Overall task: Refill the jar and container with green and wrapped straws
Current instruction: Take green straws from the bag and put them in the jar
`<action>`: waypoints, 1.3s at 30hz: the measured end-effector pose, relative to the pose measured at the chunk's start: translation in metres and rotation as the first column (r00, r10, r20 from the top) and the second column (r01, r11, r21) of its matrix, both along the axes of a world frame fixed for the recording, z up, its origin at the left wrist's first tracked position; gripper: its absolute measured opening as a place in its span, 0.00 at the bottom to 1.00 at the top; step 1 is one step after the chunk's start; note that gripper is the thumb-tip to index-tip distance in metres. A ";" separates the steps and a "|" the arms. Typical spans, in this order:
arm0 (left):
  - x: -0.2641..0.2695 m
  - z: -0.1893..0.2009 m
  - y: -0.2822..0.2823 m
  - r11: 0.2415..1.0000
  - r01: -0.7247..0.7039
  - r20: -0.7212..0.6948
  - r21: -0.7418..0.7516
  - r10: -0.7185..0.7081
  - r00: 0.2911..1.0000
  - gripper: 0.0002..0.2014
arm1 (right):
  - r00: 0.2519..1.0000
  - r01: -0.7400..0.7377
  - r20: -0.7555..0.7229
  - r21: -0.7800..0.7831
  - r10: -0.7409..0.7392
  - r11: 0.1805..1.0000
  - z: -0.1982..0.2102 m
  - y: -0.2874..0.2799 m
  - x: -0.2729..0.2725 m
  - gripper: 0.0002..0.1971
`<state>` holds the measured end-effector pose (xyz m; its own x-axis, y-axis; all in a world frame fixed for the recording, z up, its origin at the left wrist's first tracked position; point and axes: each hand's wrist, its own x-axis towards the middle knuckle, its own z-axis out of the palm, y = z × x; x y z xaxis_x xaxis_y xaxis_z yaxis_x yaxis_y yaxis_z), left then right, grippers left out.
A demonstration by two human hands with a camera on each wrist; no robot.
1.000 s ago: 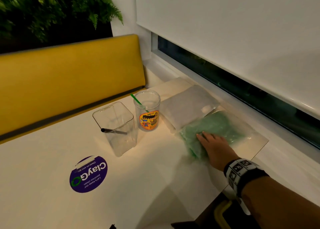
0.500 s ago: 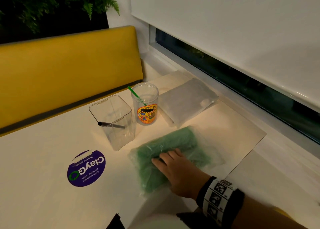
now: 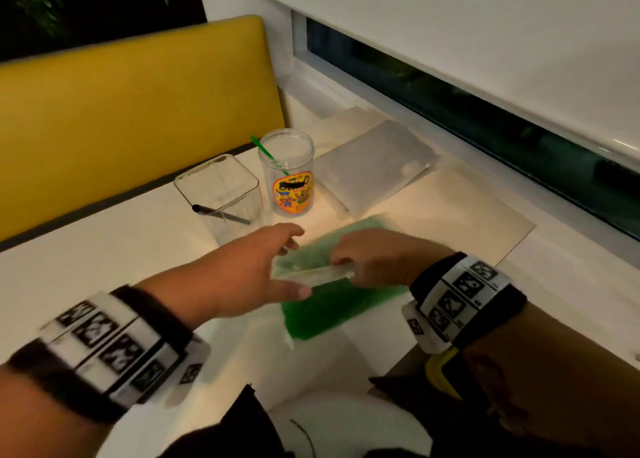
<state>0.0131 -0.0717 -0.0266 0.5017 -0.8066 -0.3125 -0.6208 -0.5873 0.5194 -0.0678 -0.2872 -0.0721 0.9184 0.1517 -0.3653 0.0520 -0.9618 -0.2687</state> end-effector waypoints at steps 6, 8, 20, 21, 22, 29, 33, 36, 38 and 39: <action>-0.010 -0.043 -0.089 0.998 0.025 0.088 -0.062 -0.019 0.996 0.26 | 0.965 0.164 0.202 0.031 -0.167 0.986 0.032 -0.028 -0.009 0.10; -0.007 -0.048 -0.093 0.993 -0.007 0.113 -0.118 0.020 0.993 0.12 | 0.937 0.205 0.276 0.058 -0.212 0.977 0.029 -0.037 -0.011 0.07; 0.018 -0.037 -0.086 0.986 -0.051 0.194 -0.160 0.082 0.978 0.08 | 0.888 0.179 0.391 0.192 -0.243 0.965 0.012 -0.028 0.003 0.05; 0.019 -0.036 -0.086 0.988 -0.057 0.202 -0.142 0.085 0.976 0.07 | 0.894 0.170 0.383 0.189 -0.232 0.967 0.013 -0.027 0.005 0.05; 0.019 -0.034 -0.085 0.992 -0.049 0.215 -0.118 0.074 0.974 0.07 | 0.901 0.159 0.375 0.185 -0.219 0.970 0.014 -0.027 0.007 0.05; 0.019 -0.028 -0.046 0.999 -0.046 0.284 0.012 0.041 0.958 0.09 | 0.933 0.137 0.297 0.231 -0.204 0.963 0.017 -0.028 0.009 0.05; 0.021 -0.035 -0.016 0.993 -0.120 0.226 0.020 0.112 0.968 0.07 | 0.938 0.134 0.278 0.262 -0.208 0.956 0.017 -0.029 0.007 0.05; 0.025 -0.038 -0.004 0.985 -0.159 0.198 0.071 0.142 0.970 0.06 | 0.940 0.118 0.287 0.236 -0.185 0.965 0.011 -0.027 0.009 0.05; 0.027 -0.042 -0.001 0.982 -0.167 0.198 0.090 0.146 0.969 0.06 | 0.915 0.107 0.365 0.186 -0.170 0.977 0.005 -0.028 0.010 0.07; 0.027 -0.044 -0.002 0.982 -0.178 0.171 0.061 0.165 0.971 0.06 | 0.896 0.103 0.418 0.138 -0.153 0.985 0.001 -0.028 0.009 0.10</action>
<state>0.0399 -0.0739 -0.0705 0.6800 -0.6813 -0.2710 -0.5805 -0.7260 0.3688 -0.0589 -0.3149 -0.0708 0.9963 0.0386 0.0769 0.0634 -0.9337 -0.3525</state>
